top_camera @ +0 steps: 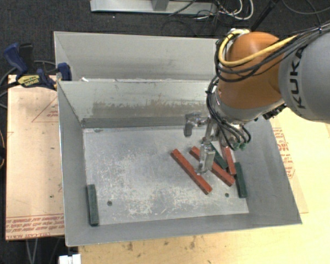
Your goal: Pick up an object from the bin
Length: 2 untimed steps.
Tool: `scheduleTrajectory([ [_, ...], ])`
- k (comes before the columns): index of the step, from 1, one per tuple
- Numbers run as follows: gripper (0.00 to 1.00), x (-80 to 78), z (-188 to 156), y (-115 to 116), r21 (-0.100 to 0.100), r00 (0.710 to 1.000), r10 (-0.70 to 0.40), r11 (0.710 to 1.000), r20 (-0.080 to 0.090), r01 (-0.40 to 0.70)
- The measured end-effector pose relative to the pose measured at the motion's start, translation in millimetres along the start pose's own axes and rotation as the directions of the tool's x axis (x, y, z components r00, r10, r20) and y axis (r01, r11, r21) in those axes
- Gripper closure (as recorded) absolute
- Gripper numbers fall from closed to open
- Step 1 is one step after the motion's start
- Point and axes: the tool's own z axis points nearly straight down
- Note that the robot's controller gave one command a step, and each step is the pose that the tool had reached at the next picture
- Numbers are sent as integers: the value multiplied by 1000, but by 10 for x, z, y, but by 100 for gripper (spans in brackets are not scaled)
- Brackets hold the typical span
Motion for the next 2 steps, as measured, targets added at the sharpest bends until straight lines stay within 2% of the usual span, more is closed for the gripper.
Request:
scheduleTrajectory([
  [1,0,-6,1064,-423,0,1000,-22,1000,-10,22],
  [2,0,260,1464,-451,0,987,161,987,-6,-161],
])
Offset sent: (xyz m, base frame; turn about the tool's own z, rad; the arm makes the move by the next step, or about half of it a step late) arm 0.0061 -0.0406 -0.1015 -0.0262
